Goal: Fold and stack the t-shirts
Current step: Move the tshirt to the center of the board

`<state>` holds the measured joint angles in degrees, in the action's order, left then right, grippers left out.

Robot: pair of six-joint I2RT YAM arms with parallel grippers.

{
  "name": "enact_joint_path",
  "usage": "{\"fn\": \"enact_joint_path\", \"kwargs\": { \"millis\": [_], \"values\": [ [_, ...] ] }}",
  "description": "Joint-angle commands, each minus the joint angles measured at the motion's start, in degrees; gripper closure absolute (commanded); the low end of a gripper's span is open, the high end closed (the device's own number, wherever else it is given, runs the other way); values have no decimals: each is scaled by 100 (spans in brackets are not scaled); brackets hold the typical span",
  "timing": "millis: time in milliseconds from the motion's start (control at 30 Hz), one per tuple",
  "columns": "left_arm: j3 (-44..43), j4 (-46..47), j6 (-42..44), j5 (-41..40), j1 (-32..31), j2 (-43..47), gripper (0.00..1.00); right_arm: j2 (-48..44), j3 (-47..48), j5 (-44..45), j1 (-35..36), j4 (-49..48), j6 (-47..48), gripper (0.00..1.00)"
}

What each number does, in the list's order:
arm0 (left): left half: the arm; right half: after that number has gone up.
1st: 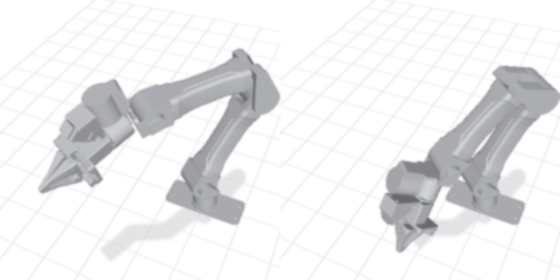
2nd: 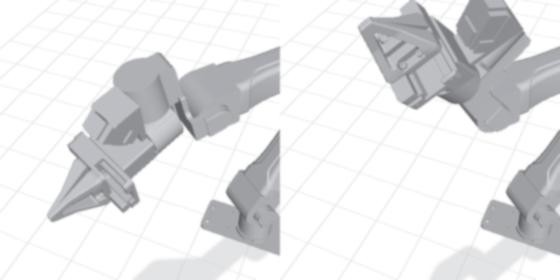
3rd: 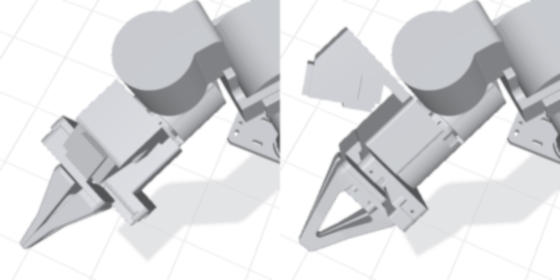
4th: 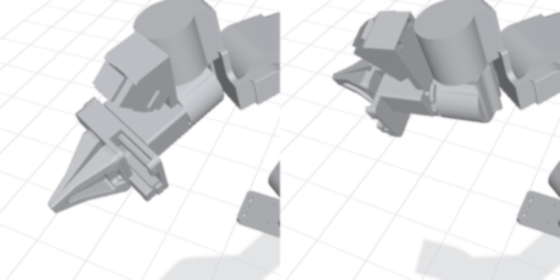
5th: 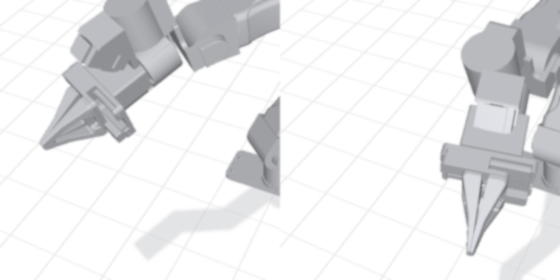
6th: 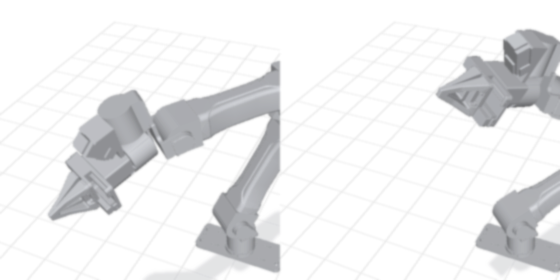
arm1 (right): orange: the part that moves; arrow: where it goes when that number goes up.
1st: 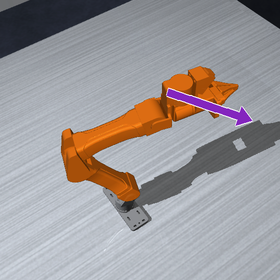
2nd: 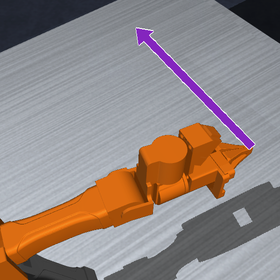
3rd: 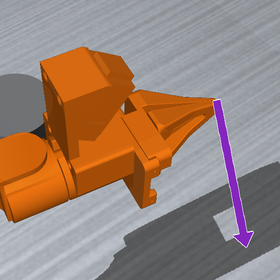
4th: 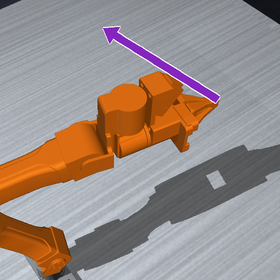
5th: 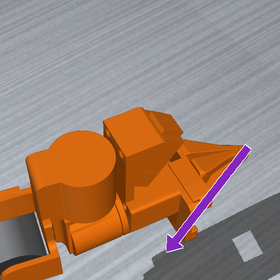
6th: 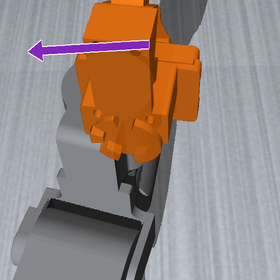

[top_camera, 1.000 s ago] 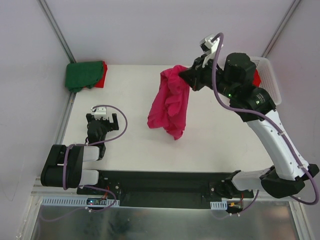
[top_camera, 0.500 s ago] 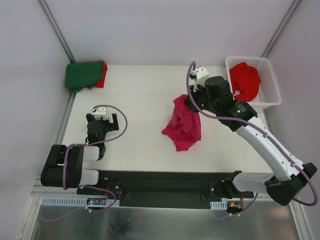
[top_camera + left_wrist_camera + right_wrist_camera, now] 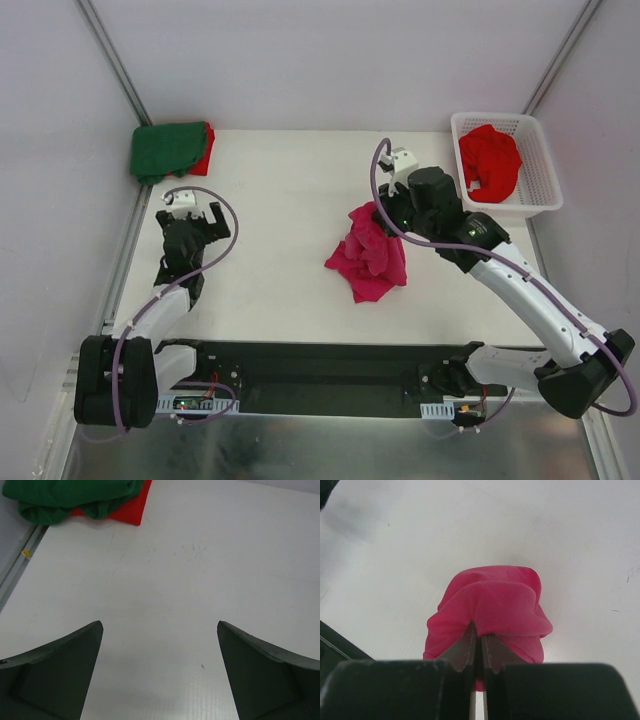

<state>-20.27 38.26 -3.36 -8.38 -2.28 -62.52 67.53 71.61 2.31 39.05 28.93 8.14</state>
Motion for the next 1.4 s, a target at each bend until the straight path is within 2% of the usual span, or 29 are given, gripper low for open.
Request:
{"fn": "enact_joint_path", "kwargs": {
  "millis": [0,167,267,400,533,700,800,833,967,1033,1133,1167,1333,1367],
  "values": [
    [-687,-1372,-999,230,-35,398,1,-178,-51,200,24,-414,-40,99],
    [-1435,-2147,-1474,2029,-44,206,1,-249,-174,411,24,-493,-129,99],
    [-1707,-2331,-1711,2516,-44,135,1,-301,-253,525,24,-520,-181,99],
    [-2174,-3096,-1923,2491,-44,47,1,-354,-367,490,33,-555,-269,99],
    [-1999,-2957,-2485,2201,-44,345,1,-363,-411,516,24,-572,-304,99],
    [-1814,-2816,-2609,2008,-35,740,1,-372,-420,516,24,-564,-287,99],
    [-1849,-2859,-2398,2454,-35,646,1,-354,-420,569,24,-572,-278,99],
    [-1849,-2859,-2380,2864,-44,584,1,-337,-420,604,24,-572,-261,99],
    [-1656,-2675,-2714,3165,-184,338,1,-328,-438,675,24,-555,-261,99],
    [-1411,-2324,-2662,3211,-507,319,1,-310,-420,806,24,-511,-287,99],
    [-1164,-1998,-2478,2756,-1132,372,1,-258,-403,947,24,-423,-304,99],
    [-1163,-1972,-2416,2650,-1586,268,1,-214,-394,973,15,-414,-365,99],
    [-1155,-1534,-2722,2640,-2565,-348,1,-82,-385,1131,15,-370,-550,99],
    [-1128,-1445,-2740,2562,-2915,-479,1,-64,-376,1158,15,-353,-568,99]
  ]
}}
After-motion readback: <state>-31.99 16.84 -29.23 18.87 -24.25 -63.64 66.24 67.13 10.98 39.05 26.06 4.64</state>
